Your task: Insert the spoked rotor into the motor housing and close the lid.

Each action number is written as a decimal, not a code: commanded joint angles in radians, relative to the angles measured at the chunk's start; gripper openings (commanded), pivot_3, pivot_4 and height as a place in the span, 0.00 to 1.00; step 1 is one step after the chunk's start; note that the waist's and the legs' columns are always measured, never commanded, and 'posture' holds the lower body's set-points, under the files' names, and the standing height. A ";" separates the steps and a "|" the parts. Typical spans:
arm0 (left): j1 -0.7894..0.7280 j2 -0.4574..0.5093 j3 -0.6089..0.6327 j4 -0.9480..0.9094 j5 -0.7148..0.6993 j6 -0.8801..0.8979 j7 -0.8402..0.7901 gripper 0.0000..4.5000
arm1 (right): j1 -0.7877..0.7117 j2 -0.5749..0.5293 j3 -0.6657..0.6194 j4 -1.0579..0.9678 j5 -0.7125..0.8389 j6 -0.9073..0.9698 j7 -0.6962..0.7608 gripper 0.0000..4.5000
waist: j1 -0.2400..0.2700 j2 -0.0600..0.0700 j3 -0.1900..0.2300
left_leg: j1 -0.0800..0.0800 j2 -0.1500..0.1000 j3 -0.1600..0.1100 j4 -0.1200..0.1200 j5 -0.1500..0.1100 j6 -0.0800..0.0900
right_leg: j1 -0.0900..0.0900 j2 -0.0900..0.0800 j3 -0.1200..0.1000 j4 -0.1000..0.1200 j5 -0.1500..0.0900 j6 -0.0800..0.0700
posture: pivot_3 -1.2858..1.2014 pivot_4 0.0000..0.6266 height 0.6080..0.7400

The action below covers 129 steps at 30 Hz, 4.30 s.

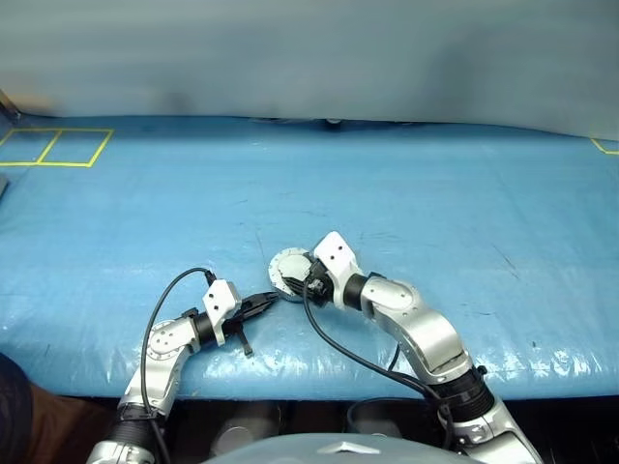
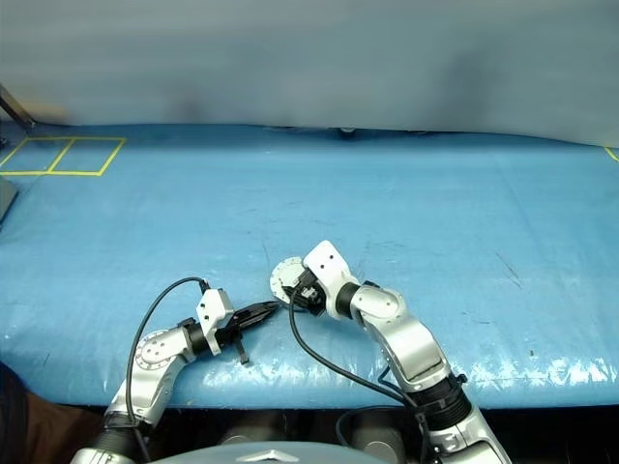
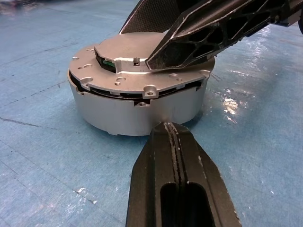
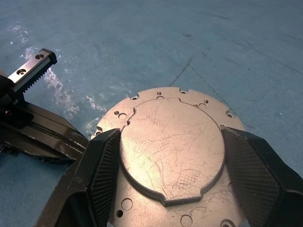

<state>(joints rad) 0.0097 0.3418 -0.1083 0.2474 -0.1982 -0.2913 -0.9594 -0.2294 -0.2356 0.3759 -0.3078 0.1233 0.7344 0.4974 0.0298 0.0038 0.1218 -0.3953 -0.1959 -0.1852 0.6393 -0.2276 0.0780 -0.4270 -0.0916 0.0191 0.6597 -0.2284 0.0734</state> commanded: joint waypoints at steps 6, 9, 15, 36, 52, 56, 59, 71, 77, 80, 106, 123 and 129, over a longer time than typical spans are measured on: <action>-0.023 -0.007 -0.003 -0.001 0.001 -0.018 0.017 0.00 | 0.001 0.014 0.063 0.010 -0.002 0.058 -0.001 0.67 | 0.000 0.000 0.000 | 0.000 0.000 0.000 0.000 0.000 0.000 | 0.000 0.000 0.000 0.000 0.000 0.000 | 0.52 0.24 1.00; -0.023 -0.006 -0.003 0.000 0.001 -0.019 0.017 0.00 | 0.000 0.016 0.065 0.014 -0.006 0.062 -0.005 0.67 | 0.000 0.000 0.000 | 0.000 0.000 0.000 0.000 0.000 0.000 | 0.000 0.000 0.000 0.000 0.000 0.000 | 0.52 0.24 1.00; -0.022 -0.006 -0.002 0.002 0.001 -0.020 0.017 0.00 | -0.001 0.023 0.068 0.030 -0.019 0.066 -0.014 0.67 | -0.001 0.000 0.000 | 0.001 0.000 0.000 0.000 0.000 0.000 | 0.000 0.000 0.000 0.000 0.000 0.000 | 0.52 0.24 1.00; -0.012 -0.001 0.003 0.007 -0.008 -0.015 0.014 0.00 | 0.015 0.024 0.035 0.103 -0.018 0.045 0.002 0.67 | -0.008 0.001 -0.001 | 0.003 0.002 0.000 -0.001 0.001 -0.002 | 0.002 0.002 0.000 0.000 0.000 0.000 | 0.52 0.24 1.00; -0.017 -0.003 0.001 0.013 -0.007 -0.013 0.011 0.00 | -0.016 0.039 0.009 0.032 0.002 0.046 0.000 0.67 | -0.005 0.001 -0.001 | 0.003 0.002 0.000 -0.003 0.001 -0.002 | 0.001 0.001 0.000 0.000 -0.001 -0.002 | 0.52 0.24 1.00; -0.015 -0.004 0.000 0.010 -0.006 -0.013 0.012 0.00 | -0.018 0.033 0.009 0.022 0.004 0.050 0.005 0.67 | -0.004 0.001 -0.001 | 0.003 0.002 0.000 -0.004 0.002 -0.002 | 0.001 0.001 0.000 0.000 -0.001 -0.002 | 0.52 0.24 1.00; -0.015 -0.005 -0.001 0.009 -0.006 -0.013 0.013 0.00 | -0.019 0.031 0.010 0.012 0.005 0.056 0.008 0.67 | -0.002 0.001 -0.001 | 0.003 0.002 0.000 -0.004 0.002 -0.002 | 0.001 0.001 0.000 0.000 -0.001 -0.002 | 0.52 0.24 1.00; -0.012 -0.005 -0.003 0.003 -0.004 -0.011 0.013 0.00 | -0.032 0.027 0.006 -0.024 0.014 0.060 0.008 0.67 | -0.001 0.001 -0.001 | 0.003 0.002 0.000 -0.008 0.002 -0.003 | -0.001 0.001 0.000 -0.001 -0.002 -0.003 | 0.52 0.24 1.00; -0.014 -0.007 -0.004 0.002 -0.004 -0.011 0.013 0.00 | -0.031 0.017 0.019 -0.009 -0.001 0.050 0.000 0.67 | 0.000 0.001 -0.001 | 0.003 0.002 -0.001 -0.008 0.002 -0.003 | -0.001 0.001 0.000 -0.001 -0.002 -0.003 | 0.52 0.24 1.00; -0.013 -0.007 -0.005 0.000 -0.004 -0.009 0.013 0.00 | -0.031 0.016 0.017 0.004 -0.005 0.044 -0.008 0.67 | 0.000 0.001 -0.001 | 0.003 0.002 0.000 -0.008 0.002 -0.003 | -0.001 0.001 0.000 -0.001 -0.002 -0.003 | 0.52 0.24 1.00; -0.003 -0.004 -0.005 -0.001 -0.007 -0.004 0.009 0.00 | -0.024 -0.017 0.016 0.080 0.013 0.003 0.040 0.67 | 0.000 0.001 -0.001 | 0.003 0.002 -0.001 -0.009 0.002 -0.003 | -0.001 0.000 -0.001 -0.001 -0.002 -0.003 | 0.52 0.24 1.00; 0.002 -0.004 -0.007 -0.003 -0.008 -0.005 0.012 0.00 | -0.015 -0.015 0.036 0.152 -0.035 -0.006 0.004 0.67 | -0.001 0.001 -0.001 | 0.005 0.002 -0.001 -0.009 0.003 -0.004 | 0.001 0.001 0.000 -0.001 -0.002 -0.003 | 0.52 0.24 1.00; 0.001 -0.003 -0.007 -0.002 -0.008 -0.005 0.014 0.00 | -0.018 -0.003 0.041 0.171 -0.040 -0.004 -0.004 0.67 | -0.002 0.001 -0.001 | 0.008 0.003 -0.001 -0.009 0.003 -0.004 | 0.003 0.001 0.000 0.000 -0.004 -0.001 | 0.52 0.24 1.00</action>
<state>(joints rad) 0.0110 0.3393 -0.1095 0.2591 -0.1994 -0.2921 -0.9479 -0.2705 -0.2330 0.3884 -0.2166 0.1087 0.6863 0.5123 0.0278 0.0044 0.1207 -0.3874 -0.1931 -0.1861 0.6300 -0.2246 0.0735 -0.4237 -0.0904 0.0190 0.6593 -0.2337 0.0747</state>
